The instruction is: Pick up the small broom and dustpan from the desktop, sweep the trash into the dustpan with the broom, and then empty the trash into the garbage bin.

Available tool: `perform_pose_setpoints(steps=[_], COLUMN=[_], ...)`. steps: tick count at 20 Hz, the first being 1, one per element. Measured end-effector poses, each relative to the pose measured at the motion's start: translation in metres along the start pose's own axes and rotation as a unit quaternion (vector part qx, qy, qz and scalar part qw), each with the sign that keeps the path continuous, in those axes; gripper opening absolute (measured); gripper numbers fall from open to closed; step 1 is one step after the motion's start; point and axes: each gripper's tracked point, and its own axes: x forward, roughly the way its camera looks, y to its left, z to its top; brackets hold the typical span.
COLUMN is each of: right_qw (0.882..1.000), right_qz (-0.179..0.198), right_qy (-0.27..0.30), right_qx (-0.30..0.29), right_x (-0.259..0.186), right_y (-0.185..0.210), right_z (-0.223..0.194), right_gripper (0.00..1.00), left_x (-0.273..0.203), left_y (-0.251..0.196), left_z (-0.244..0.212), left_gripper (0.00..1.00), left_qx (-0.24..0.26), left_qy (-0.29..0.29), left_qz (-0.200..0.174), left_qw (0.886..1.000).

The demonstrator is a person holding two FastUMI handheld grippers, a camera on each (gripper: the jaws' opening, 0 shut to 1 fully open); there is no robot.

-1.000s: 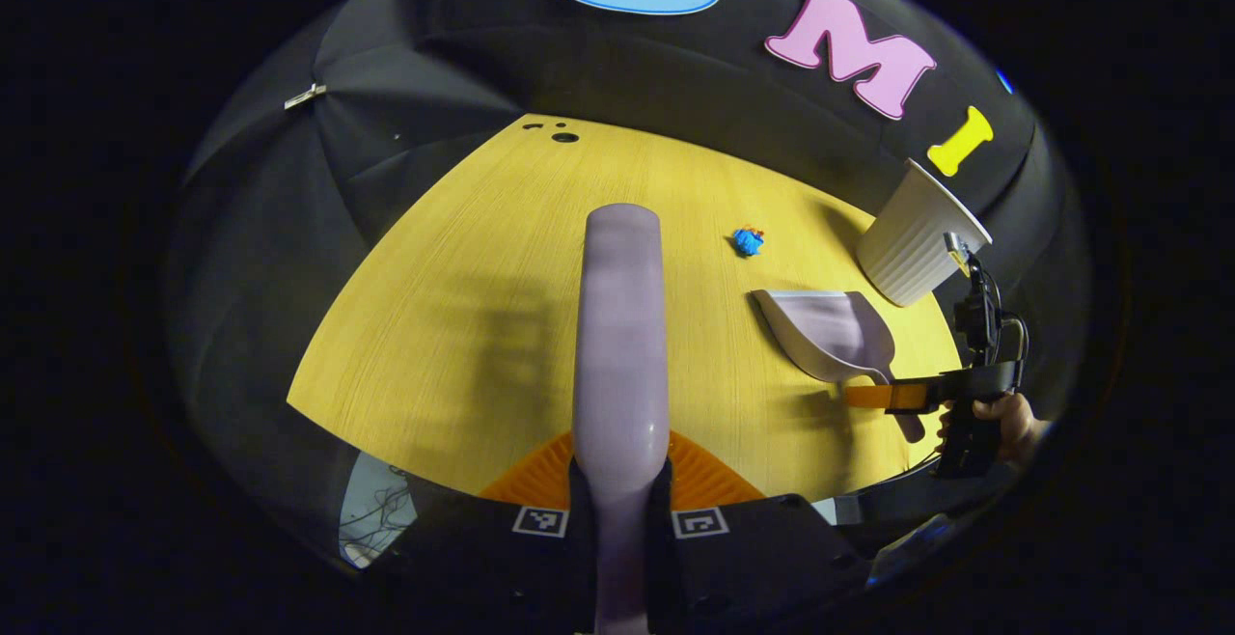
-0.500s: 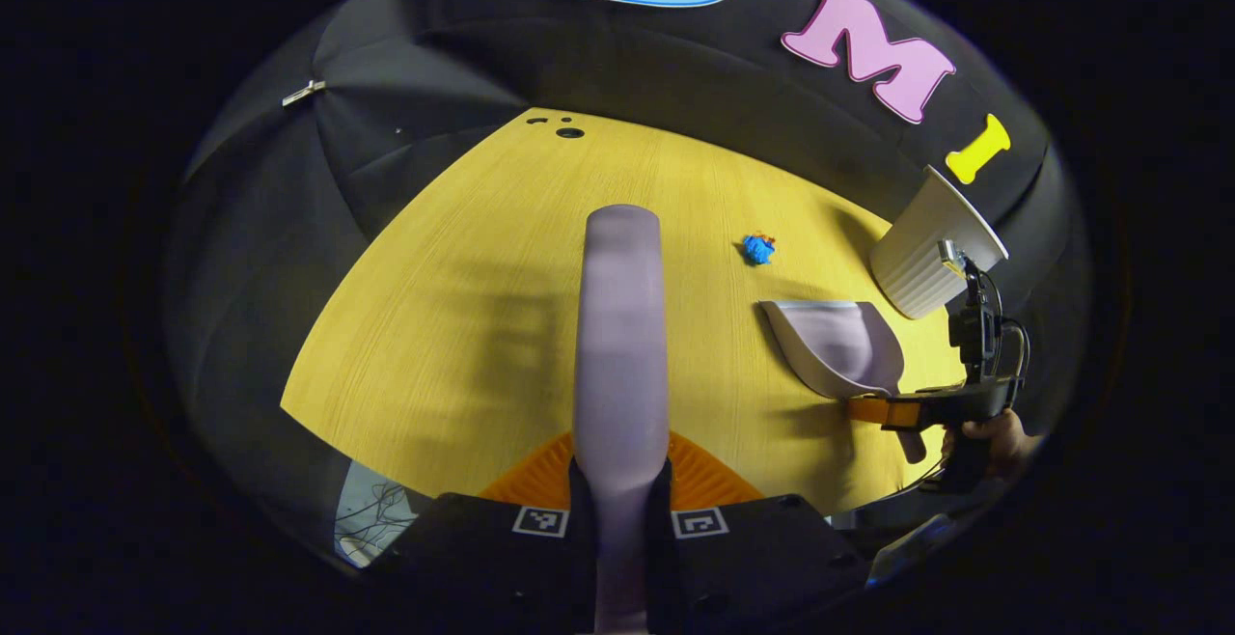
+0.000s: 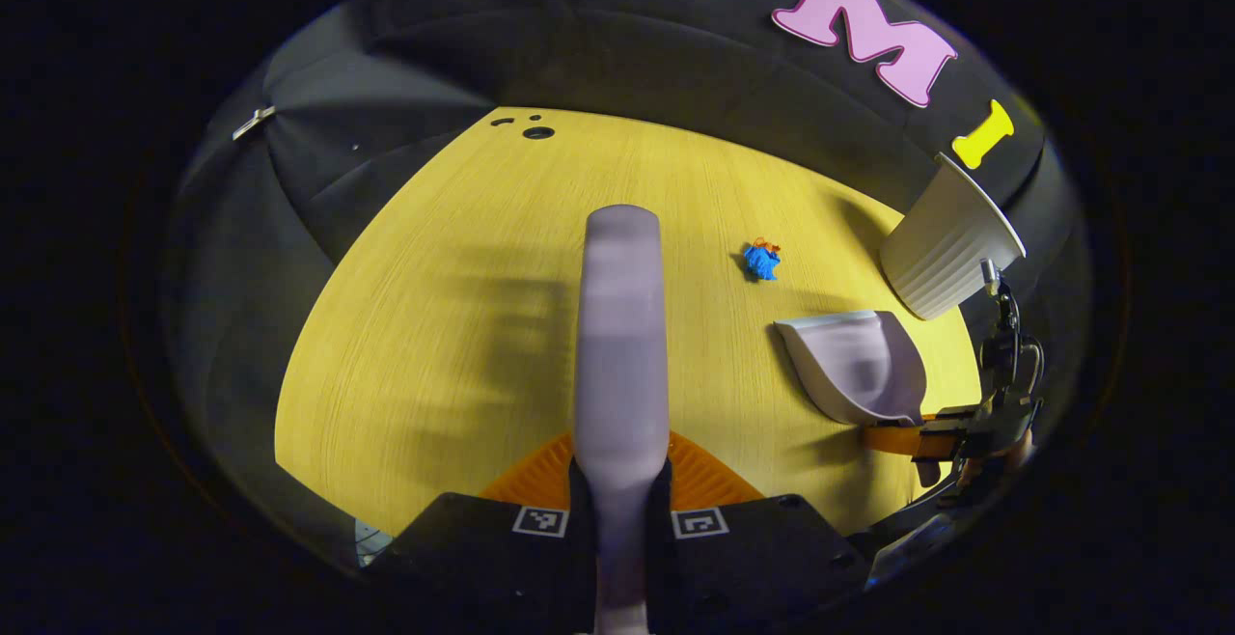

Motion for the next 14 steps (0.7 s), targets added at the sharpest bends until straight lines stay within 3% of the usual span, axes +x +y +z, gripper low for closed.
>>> perform_pose_setpoints(steps=[2,3,8,14], right_qw=[1.0,1.0,0.999,0.994], right_qz=[0.014,0.018,0.018,0.012], right_qy=[0.008,0.006,-0.003,0.006], right_qx=[0.006,0.0,-0.048,-0.105], right_x=[0.0,-0.002,-0.02,-0.041], right_y=[0.002,0.0,-0.02,-0.055], right_z=[-0.002,0.0,0.008,0.0], right_gripper=[0.31,0.35,0.34,0.34], left_x=[0.013,0.022,0.071,0.124], left_y=[-0.009,-0.013,-0.035,-0.055], left_z=[0.01,0.016,0.057,0.11], left_gripper=[0.24,0.24,0.24,0.25], left_qx=[0.022,0.039,0.137,0.269], left_qy=[0.014,0.019,0.039,0.052], left_qz=[-0.01,-0.011,-0.016,-0.012], left_qw=[1.0,0.999,0.99,0.962])
